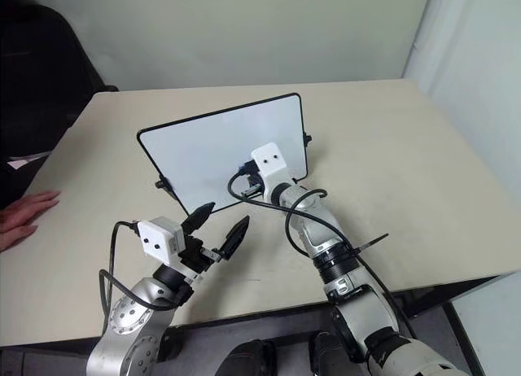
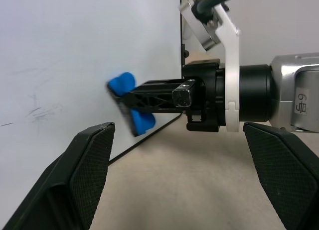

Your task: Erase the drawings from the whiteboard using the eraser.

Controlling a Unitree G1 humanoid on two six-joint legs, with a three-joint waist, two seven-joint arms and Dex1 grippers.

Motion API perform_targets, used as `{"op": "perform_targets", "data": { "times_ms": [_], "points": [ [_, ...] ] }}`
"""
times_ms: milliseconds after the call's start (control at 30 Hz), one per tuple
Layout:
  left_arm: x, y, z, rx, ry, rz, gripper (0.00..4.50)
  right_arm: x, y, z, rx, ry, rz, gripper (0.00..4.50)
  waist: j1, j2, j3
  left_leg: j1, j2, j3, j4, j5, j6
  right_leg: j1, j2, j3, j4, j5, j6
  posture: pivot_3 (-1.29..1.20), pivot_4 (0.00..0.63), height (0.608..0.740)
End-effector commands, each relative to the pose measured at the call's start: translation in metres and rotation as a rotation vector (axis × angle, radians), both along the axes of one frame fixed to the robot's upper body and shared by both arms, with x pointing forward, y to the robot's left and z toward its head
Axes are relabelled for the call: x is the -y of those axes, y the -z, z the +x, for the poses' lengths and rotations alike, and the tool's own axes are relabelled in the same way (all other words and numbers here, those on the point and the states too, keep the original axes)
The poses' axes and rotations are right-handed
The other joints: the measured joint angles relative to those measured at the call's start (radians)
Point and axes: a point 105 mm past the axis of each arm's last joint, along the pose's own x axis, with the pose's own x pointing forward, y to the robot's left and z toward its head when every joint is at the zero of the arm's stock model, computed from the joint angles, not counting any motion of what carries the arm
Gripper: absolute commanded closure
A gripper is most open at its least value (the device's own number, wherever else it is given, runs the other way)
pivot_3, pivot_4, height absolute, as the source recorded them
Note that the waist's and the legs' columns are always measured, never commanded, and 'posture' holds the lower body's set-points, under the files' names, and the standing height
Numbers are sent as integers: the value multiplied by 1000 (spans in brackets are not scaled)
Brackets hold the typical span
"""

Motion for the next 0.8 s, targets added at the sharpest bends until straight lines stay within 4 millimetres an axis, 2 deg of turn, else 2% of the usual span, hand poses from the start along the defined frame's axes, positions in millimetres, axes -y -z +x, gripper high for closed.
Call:
{"op": "perform_targets", "data": {
  "times_ms": [33, 167, 267, 433, 567, 700, 800],
  "points": [
    [4, -9, -2, 40, 23, -2, 0, 19, -15, 17, 16, 144, 63, 4374, 2, 0, 0, 0, 0, 0, 0, -3, -6, 0, 0, 0, 0, 0, 0, 0, 150, 740],
    [5, -9, -1, 40, 29, -3, 0, 30, -15, 24, 15, 205, 70, 4374, 3, -1, 1, -1, 0, 0, 0, -4, -7, 0, 0, 1, -3, 0, -1, 0, 150, 740],
    [6, -9, -1, 40, 32, -4, 0, 28, -15, 24, 15, 198, 69, 4374, 3, -1, 1, -3, 0, 0, 0, -4, -7, -1, 0, 1, -7, 0, -1, 0, 150, 740],
    [7, -10, -1, 43, 35, -2, 0, 0, -20, 6, 38, 54, 78, 4374, 3, -1, 0, -5, 0, 0, 0, -3, -5, -2, 0, 1, -12, 1, 0, 0, 150, 740],
    [7, -10, -1, 44, 33, -2, 0, -23, -31, -13, 69, -82, 113, 4374, -7, -1, 0, -6, 0, 0, 3, -2, -3, -4, 0, 1, -16, 18, 5, 0, 150, 740],
    [7, -10, -1, 45, 31, -1, 0, -36, -35, -25, 83, -169, 108, 4374, -13, -1, 0, -5, 0, 0, 3, 3, 7, -8, 0, 0, -16, 20, 7, 0, 150, 740],
    [7, -10, -1, 47, 30, -3, 0, -39, -43, -28, 112, -179, 136, 4374, -14, -1, 0, -5, 1, 0, 2, 0, 6, -10, 0, -2, -16, 18, 5, 0, 150, 740]
  ]
}}
